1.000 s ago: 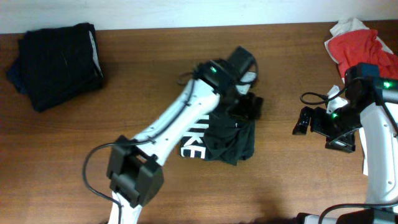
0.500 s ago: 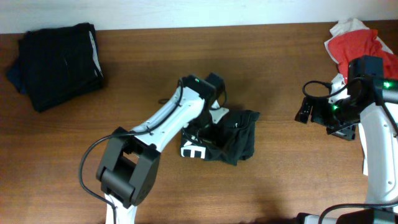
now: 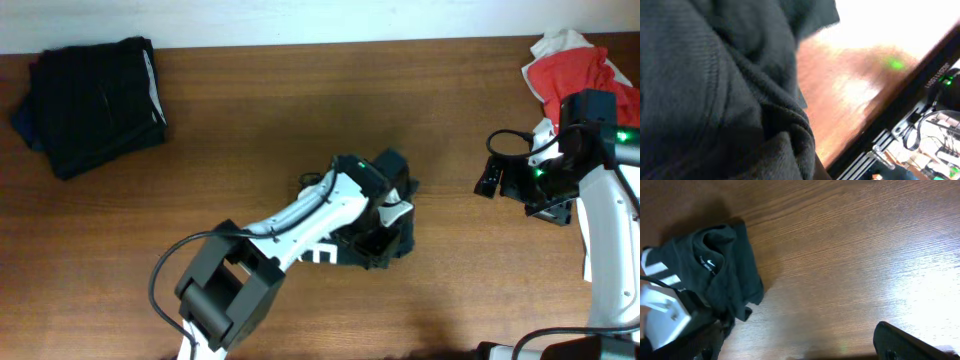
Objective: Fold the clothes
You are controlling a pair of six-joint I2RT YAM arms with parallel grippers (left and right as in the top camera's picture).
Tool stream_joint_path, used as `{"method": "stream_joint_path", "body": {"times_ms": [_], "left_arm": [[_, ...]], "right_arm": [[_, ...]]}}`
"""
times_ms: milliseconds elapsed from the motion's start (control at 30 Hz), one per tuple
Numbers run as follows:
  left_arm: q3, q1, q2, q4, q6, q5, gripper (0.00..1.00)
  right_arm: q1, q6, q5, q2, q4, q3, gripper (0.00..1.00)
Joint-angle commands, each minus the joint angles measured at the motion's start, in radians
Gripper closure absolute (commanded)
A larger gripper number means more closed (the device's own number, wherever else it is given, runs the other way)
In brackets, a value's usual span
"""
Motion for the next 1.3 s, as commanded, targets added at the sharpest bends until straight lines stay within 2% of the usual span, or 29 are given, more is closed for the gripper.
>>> {"method": "stream_joint_path", "body": {"times_ms": [0,33,100,167,333,400,467,500,600,733,800,833,867,1033,1067,1100,1133,1167,1200,1267], "left_arm": [[-0.004,-0.081,-0.018,0.018,-0.032,0.014,0.16],[-0.003,-0.087,-0.018,0.020,-0.032,0.014,0.13],[0.015,-0.083,-0.023,0.011,-0.032,0.014,0.13],[0.047,-0.056,-0.061,-0.008,-0.032,0.014,0.07],[0.063,0.080,-0.198,-0.009,-0.032,0.023,0.07],[0.056,0.098,-0.194,-0.043,-0.075,0.004,0.08],[0.020,0.100,-0.180,-0.084,-0.189,-0.115,0.10],[-0.024,0.100,-0.175,-0.059,-0.231,-0.115,0.10],[-0.115,0.079,-0.163,0.063,-0.238,-0.052,0.11],[-0.222,0.027,-0.162,0.267,-0.261,-0.027,0.29],[-0.227,0.001,-0.162,0.326,-0.261,-0.030,0.62],[-0.227,-0.008,-0.162,0.330,-0.261,-0.030,0.77],[-0.227,-0.021,-0.162,0.338,-0.261,-0.031,0.86],[-0.230,-0.139,-0.162,0.378,-0.260,-0.039,0.87],[-0.232,-0.156,-0.162,0.380,-0.259,-0.039,0.84],[-0.232,-0.173,-0.162,0.380,-0.253,-0.038,0.71],[-0.232,-0.184,-0.162,0.380,-0.252,-0.038,0.37],[-0.232,-0.191,-0.162,0.380,-0.252,-0.038,0.17],[-0.229,-0.193,-0.163,0.378,-0.253,-0.038,0.04],[-0.220,-0.178,-0.183,0.357,-0.253,-0.038,0.03]], "right_arm": [[0.005,0.004,0.009,-0.014,0.000,0.010,0.01],[0.005,0.004,0.009,-0.014,0.000,0.010,0.01],[0.005,0.004,0.009,-0.014,0.000,0.010,0.01],[0.005,0.004,0.009,-0.014,0.000,0.010,0.01],[0.005,0.004,0.009,-0.014,0.000,0.010,0.01],[0.005,0.004,0.009,-0.014,0.000,0.010,0.01],[0.005,0.004,0.009,-0.014,0.000,0.010,0.01],[0.005,0.004,0.009,-0.014,0.000,0.010,0.01],[0.005,0.004,0.009,-0.014,0.000,0.010,0.01],[0.005,0.004,0.009,-0.014,0.000,0.010,0.01],[0.005,0.004,0.009,-0.014,0.000,0.010,0.01],[0.005,0.004,0.009,-0.014,0.000,0.010,0.01],[0.005,0.004,0.009,-0.014,0.000,0.010,0.01],[0.005,0.004,0.009,-0.014,0.000,0.010,0.01],[0.005,0.004,0.009,-0.014,0.000,0.010,0.01],[0.005,0.004,0.009,-0.014,0.000,0.010,0.01],[0.005,0.004,0.009,-0.014,0.000,0.010,0.01],[0.005,0.004,0.009,-0.014,0.000,0.010,0.01],[0.005,0.004,0.009,-0.014,0.000,0.010,0.01],[0.005,0.004,0.009,-0.014,0.000,0.010,0.01]]}}
